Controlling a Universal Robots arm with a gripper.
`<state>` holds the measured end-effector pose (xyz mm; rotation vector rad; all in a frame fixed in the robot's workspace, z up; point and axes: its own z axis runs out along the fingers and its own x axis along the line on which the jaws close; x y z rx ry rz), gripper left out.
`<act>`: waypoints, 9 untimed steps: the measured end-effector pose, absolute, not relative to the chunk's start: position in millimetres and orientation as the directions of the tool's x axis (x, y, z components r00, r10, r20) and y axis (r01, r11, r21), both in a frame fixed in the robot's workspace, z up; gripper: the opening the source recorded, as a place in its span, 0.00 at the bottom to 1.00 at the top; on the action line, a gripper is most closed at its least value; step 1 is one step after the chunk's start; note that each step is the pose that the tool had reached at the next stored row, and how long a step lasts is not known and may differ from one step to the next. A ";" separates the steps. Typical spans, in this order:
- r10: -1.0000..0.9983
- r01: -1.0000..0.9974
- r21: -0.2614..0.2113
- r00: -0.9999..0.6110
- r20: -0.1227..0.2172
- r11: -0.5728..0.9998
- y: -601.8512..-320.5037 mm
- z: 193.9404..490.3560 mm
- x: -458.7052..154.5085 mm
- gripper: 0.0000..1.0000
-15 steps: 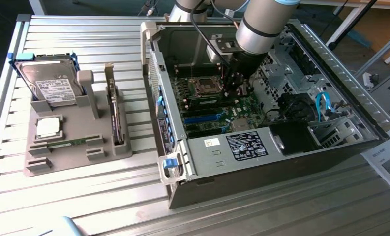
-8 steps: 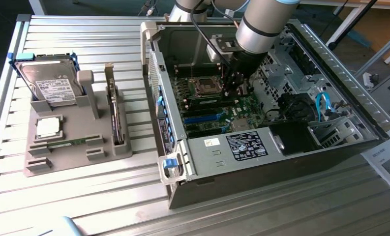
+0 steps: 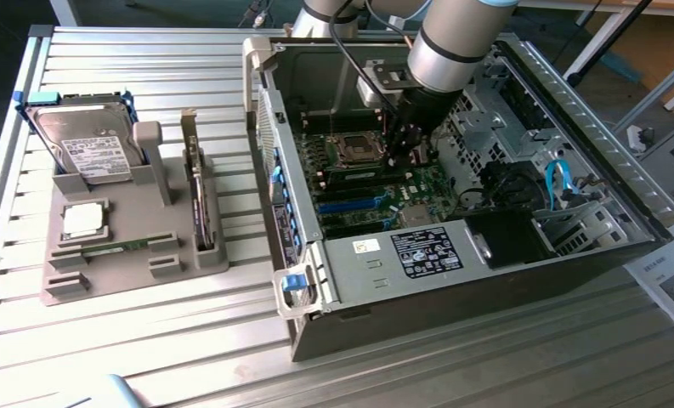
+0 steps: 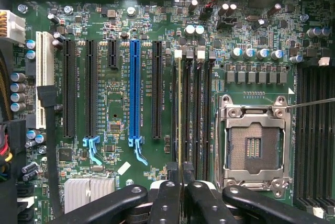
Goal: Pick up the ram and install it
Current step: 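Insert the ram into the slot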
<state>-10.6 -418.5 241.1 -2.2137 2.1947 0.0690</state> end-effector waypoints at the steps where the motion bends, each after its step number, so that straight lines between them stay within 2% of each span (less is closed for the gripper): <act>1: -0.999 -1.000 0.014 0.008 -0.048 -0.009 -418.5 241.1 -10.6 0.12; 9: -0.999 -1.000 0.014 0.006 -0.048 -0.007 -418.5 241.1 -10.6 0.12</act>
